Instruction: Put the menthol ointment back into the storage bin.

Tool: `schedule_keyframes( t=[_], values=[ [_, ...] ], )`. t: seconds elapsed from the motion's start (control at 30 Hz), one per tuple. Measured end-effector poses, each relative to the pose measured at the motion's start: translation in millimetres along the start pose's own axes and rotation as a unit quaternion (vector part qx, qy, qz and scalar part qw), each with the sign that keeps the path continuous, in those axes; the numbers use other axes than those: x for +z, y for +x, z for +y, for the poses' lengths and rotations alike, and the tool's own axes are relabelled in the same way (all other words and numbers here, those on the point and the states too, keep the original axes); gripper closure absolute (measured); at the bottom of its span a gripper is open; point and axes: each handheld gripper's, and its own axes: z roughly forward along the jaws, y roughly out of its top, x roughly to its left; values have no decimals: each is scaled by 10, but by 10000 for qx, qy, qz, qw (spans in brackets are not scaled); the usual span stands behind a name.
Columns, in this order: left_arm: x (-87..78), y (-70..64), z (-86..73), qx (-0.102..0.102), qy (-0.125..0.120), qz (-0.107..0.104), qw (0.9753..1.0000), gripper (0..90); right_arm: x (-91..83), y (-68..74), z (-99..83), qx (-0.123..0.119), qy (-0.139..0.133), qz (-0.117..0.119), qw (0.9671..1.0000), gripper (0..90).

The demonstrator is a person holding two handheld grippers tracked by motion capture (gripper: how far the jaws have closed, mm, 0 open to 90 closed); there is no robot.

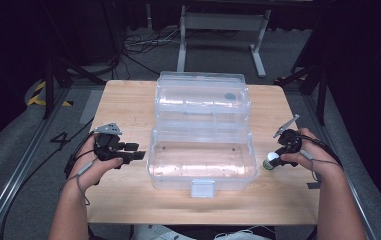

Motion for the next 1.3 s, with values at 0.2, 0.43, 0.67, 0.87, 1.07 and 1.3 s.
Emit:
schedule_keyframes(
  t=[0.2, 0.43, 0.67, 0.87, 1.07, 1.3],
  values=[
    [0, 6, -4, -14, 5, 4, 10000, 536, 59, -2, 29, -43, 21, 33, 10000, 454],
    [4, 7, -5, -24, 6, 5, 10000, 536, 81, -8, 44, -7, 124, 45, 9999, 499],
    [0, 13, -8, -41, 7, 1, 10000, 536, 53, -6, 47, 18, 37, 79, 10000, 503],
    [-9, 18, -13, -46, -17, -6, 10000, 536, -30, 38, 77, -84, 18, 81, 9999, 503],
    [-43, 22, -26, -85, -76, 34, 9999, 535, -125, 83, 132, -290, 21, 152, 9995, 503],
    [-53, 50, -38, -127, -84, 59, 9999, 535, -301, 112, 199, -539, 36, 83, 9985, 503]
  ],
)
